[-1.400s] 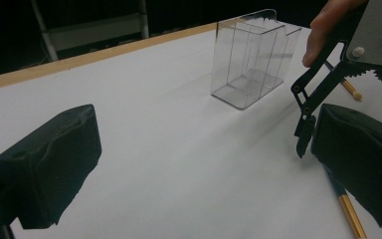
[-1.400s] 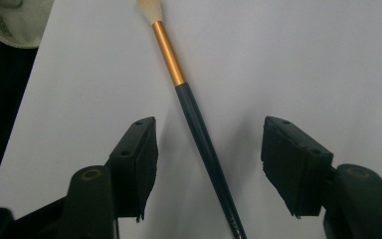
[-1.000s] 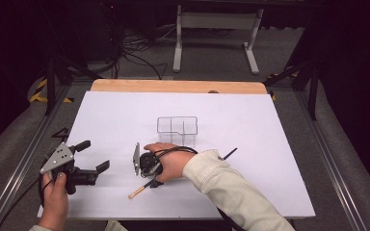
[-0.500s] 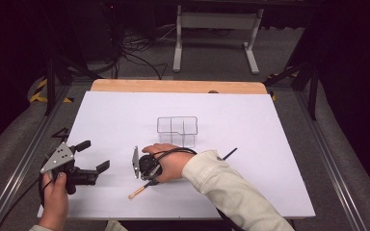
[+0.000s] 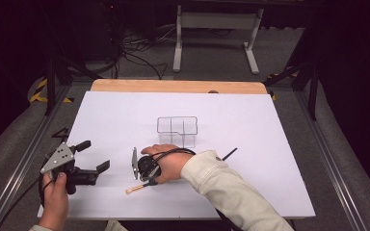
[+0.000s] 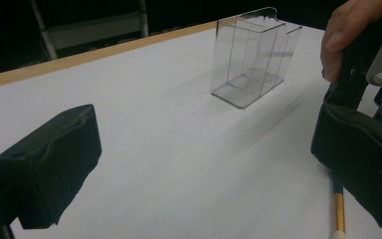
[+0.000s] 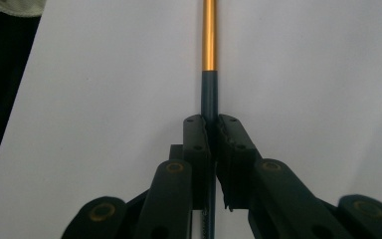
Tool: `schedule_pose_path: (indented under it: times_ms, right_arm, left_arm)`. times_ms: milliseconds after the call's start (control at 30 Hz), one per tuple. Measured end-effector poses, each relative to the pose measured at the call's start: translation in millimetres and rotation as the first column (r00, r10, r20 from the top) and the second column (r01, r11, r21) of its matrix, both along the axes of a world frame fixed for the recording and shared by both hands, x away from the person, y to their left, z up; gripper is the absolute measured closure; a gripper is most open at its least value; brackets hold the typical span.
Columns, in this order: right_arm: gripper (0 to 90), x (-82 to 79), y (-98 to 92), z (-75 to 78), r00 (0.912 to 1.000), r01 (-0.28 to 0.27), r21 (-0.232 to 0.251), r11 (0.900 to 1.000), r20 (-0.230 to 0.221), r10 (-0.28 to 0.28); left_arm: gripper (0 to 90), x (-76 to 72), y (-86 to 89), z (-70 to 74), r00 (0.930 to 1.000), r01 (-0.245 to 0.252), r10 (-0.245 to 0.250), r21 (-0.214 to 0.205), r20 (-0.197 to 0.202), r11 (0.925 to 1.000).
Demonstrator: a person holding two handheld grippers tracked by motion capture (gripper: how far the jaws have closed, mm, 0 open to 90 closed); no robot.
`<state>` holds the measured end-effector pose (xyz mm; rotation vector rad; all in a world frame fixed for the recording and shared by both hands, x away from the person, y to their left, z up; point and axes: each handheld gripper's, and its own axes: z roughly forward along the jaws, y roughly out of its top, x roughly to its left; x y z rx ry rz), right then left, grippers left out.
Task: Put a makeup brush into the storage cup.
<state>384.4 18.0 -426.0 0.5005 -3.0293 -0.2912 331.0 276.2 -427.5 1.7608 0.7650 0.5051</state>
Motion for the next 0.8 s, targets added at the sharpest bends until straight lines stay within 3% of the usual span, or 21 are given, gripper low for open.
schedule_pose_path:
  times_ms: [333, 533, 800]
  right_arm:
    - [83.9, -1.6, -1.3, 4.6, 0.9991, 0.042, -0.006, 0.9991, -0.010, -0.042]
    - [83.9, 0.0, -7.2, 16.3, 0.9952, 0.097, 0.030, 0.9949, -0.021, -0.096]
    - [83.9, -0.8, -14.9, 28.6, 0.9951, 0.098, 0.058, 0.9935, -0.013, -0.098]
  left_arm:
    - [0.4, 0.6, 0.2, -0.7, 1.0000, -0.004, 0.004, 0.000, -0.003, 1.0000]
    - [0.4, 1.3, -0.1, -1.4, 1.0000, -0.004, 0.004, 0.000, -0.005, 1.0000]
    - [0.4, 1.9, 1.2, -1.8, 0.9999, -0.013, 0.013, -0.004, -0.004, 0.9999]
